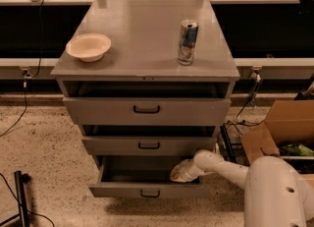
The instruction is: Open bottom drawer
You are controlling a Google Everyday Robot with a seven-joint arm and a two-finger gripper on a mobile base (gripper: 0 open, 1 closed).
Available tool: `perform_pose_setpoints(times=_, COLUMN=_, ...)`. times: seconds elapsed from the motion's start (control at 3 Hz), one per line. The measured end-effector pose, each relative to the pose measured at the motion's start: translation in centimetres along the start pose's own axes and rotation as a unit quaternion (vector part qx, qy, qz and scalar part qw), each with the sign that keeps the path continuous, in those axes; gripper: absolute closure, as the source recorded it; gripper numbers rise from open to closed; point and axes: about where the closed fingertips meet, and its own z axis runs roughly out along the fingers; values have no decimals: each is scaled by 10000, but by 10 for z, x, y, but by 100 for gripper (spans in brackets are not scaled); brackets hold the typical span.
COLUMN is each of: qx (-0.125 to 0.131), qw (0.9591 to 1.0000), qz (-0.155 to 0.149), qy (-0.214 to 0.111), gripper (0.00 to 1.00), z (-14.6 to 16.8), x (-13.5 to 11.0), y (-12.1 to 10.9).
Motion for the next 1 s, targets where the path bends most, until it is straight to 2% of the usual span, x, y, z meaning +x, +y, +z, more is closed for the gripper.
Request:
perform_pose_setpoints(times=0.67, qx=-165, qw=9997, qz=174, qy=92, gripper=100, z=16, x=30, y=17)
perform_pose_setpoints(times=1.0, qx=-165, qw=9997, qz=175, qy=92, gripper=100, z=13, x=29, y=16)
